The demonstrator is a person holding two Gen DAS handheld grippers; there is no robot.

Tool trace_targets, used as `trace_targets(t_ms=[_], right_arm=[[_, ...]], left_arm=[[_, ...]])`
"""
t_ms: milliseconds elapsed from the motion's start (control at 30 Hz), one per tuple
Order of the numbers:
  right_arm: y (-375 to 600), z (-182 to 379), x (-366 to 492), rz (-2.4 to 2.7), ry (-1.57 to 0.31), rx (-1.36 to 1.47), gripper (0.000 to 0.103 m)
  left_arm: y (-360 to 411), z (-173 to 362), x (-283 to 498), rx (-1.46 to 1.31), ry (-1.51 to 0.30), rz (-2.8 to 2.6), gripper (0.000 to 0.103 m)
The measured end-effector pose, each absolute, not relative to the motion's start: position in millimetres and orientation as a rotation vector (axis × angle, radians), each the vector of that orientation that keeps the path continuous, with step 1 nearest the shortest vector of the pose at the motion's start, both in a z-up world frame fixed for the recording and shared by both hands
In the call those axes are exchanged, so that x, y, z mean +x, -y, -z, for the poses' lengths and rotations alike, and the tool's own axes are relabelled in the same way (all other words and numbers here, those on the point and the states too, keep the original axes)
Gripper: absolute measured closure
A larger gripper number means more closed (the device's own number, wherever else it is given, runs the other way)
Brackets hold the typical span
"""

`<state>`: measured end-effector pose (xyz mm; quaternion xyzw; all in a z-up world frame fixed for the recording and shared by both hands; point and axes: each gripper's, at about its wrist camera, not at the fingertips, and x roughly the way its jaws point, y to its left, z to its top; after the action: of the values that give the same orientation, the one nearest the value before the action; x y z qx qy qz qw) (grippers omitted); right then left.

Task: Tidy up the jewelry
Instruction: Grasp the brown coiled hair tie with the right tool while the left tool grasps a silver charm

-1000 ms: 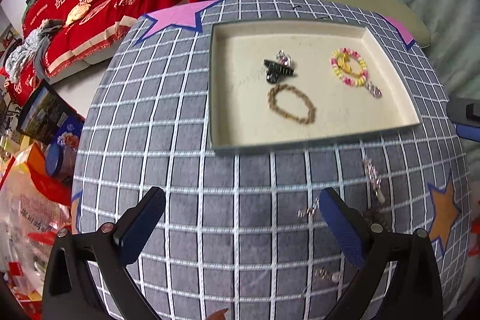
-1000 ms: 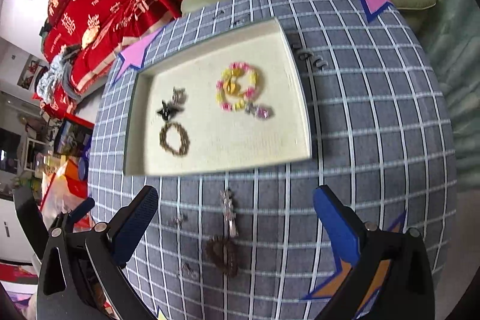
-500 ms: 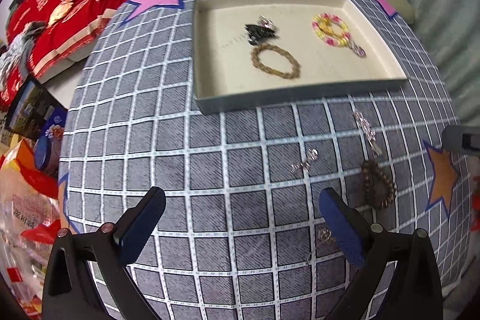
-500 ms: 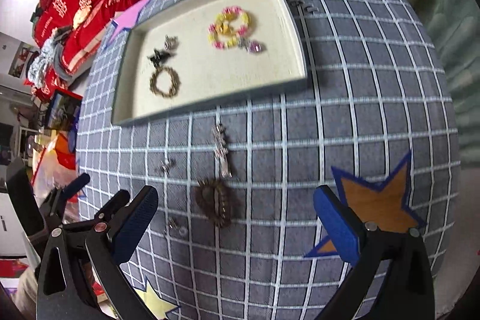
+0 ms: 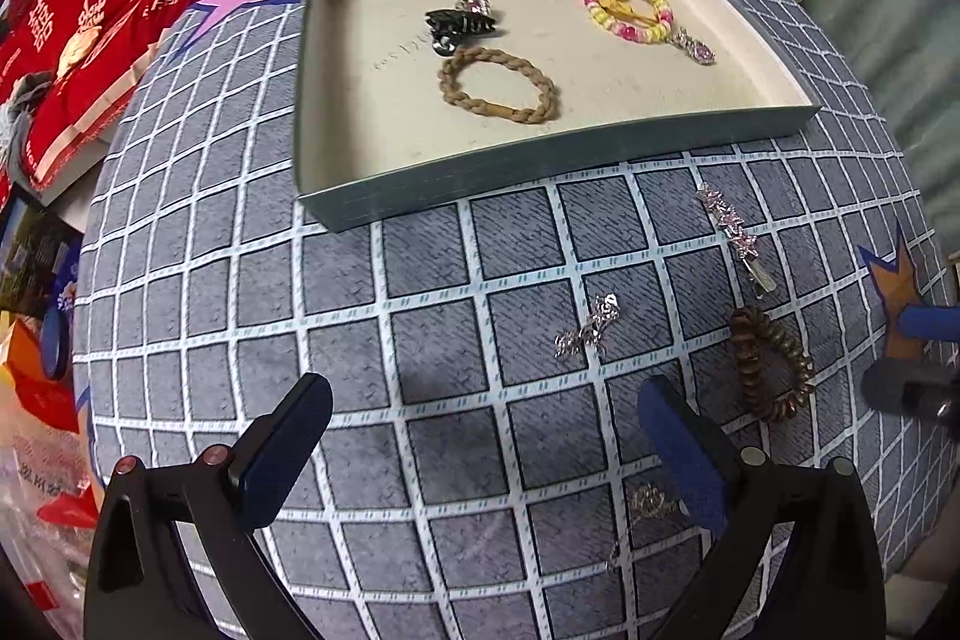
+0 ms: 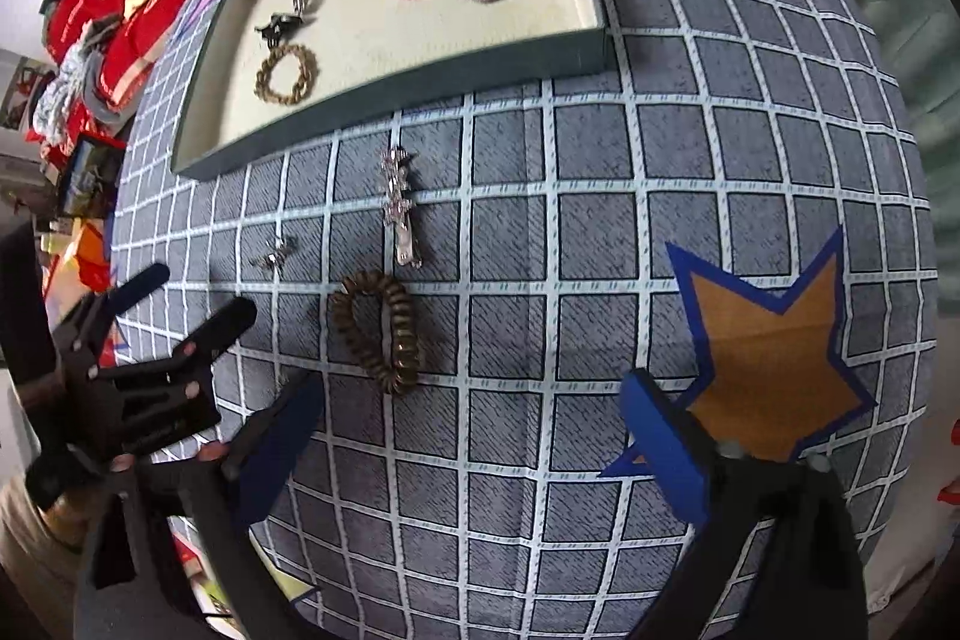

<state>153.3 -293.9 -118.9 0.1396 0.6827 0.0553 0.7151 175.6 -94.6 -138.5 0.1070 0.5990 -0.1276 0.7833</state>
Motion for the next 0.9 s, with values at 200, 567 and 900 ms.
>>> trace_targets(t_ms=[200, 567, 900], right_arm=[[288.8, 130.9, 149.8, -0.135, -1.533, 0.276, 0.032], [276.5, 138.8, 153.7, -0.168, -1.522, 0.305, 0.04], [247.8, 140.3, 161.3, -0.173, -1.506, 0.155, 0.061]], left_arm=[[104.5, 148.2, 184.1, 0.252, -1.294, 0.287, 0.0], [115.4, 155.9, 188.5, 0.27, -1.295, 0.291, 0.006], [128.0, 151.9, 186.6, 0.27, -1.283, 0.335, 0.028]])
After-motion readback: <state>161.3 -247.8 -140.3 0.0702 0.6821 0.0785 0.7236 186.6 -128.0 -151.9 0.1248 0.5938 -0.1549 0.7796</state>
